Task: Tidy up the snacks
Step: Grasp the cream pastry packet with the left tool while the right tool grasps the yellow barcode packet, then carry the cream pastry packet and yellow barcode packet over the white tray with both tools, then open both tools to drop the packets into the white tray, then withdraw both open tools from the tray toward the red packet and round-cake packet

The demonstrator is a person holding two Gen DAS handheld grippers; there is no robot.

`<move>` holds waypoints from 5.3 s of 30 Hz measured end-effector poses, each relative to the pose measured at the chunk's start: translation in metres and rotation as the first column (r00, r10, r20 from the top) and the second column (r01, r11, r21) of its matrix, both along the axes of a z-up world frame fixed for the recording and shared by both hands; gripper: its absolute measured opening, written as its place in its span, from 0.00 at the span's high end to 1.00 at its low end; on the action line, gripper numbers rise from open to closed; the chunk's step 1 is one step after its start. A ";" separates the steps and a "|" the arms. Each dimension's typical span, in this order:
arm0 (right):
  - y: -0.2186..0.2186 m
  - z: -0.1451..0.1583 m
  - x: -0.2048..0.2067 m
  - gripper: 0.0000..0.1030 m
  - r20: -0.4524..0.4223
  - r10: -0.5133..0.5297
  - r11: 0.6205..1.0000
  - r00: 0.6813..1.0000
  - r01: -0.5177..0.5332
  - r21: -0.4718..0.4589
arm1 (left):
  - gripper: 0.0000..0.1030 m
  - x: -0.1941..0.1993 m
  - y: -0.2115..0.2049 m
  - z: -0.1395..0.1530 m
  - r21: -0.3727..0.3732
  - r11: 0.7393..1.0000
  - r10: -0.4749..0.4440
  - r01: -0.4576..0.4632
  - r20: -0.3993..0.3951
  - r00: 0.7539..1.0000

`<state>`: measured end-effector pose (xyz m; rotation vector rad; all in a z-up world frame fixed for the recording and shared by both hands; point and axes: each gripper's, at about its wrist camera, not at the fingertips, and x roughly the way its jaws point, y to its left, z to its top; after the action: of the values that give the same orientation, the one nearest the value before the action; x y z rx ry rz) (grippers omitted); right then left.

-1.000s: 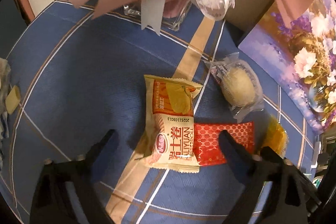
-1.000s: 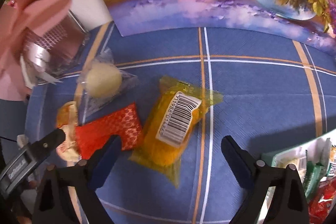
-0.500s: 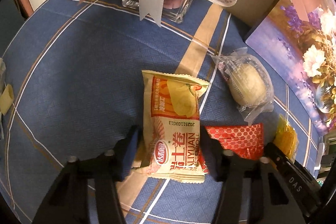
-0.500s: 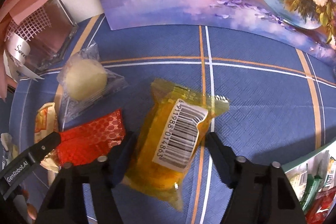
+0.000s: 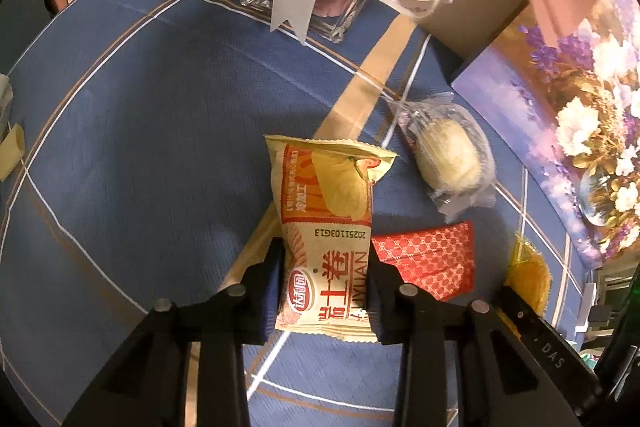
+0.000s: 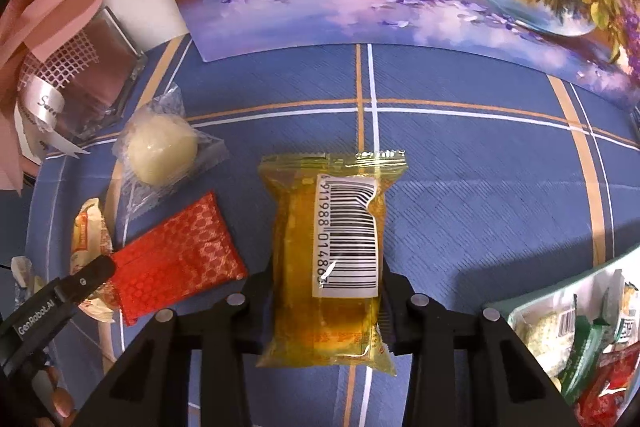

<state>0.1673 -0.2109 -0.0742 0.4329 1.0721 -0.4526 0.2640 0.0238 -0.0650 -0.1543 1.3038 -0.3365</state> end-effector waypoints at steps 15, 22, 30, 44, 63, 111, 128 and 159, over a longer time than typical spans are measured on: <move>0.025 0.027 -0.048 0.59 0.042 0.059 0.998 0.997 -0.059 -0.003 | 0.64 -0.042 -0.005 0.027 -0.043 0.999 0.016 -0.014 0.025 1.000; 0.039 0.041 -0.086 0.59 0.086 0.072 0.997 0.994 -0.074 0.017 | 0.64 -0.077 -0.020 0.052 -0.090 0.996 -0.019 0.023 0.052 0.998; 0.042 0.051 -0.131 0.59 0.109 0.045 0.999 0.993 -0.046 0.010 | 0.64 -0.126 -0.043 0.095 -0.147 0.984 -0.083 0.096 0.098 0.992; 0.006 0.075 -0.221 0.59 0.172 -0.075 0.997 0.982 0.079 -0.015 | 0.64 -0.197 -0.086 0.146 -0.248 0.952 -0.147 0.179 0.144 0.979; -0.109 0.078 -0.325 0.59 0.215 -0.364 0.927 0.906 0.375 -0.010 | 0.64 -0.266 -0.189 0.099 -0.149 0.928 -0.329 0.342 0.108 0.938; -0.141 -0.004 -0.334 0.58 -0.059 -0.407 0.909 0.911 0.411 0.069 | 0.62 -0.312 -0.240 0.027 0.091 0.880 -0.470 0.467 0.010 0.883; -0.131 0.052 -0.349 0.51 0.088 -0.406 0.914 0.910 0.405 0.020 | 0.52 -0.310 -0.219 0.076 0.038 0.896 -0.444 0.443 0.116 0.888; -0.089 0.072 -0.295 0.00 0.140 -0.342 0.937 0.929 0.349 -0.027 | 0.05 -0.225 -0.115 0.097 0.209 0.968 -0.191 0.135 0.276 0.942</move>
<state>-0.1273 -0.2995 -0.0018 0.6022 0.8527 -0.7523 0.0392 -0.0911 0.0318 0.1613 1.0468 -0.3609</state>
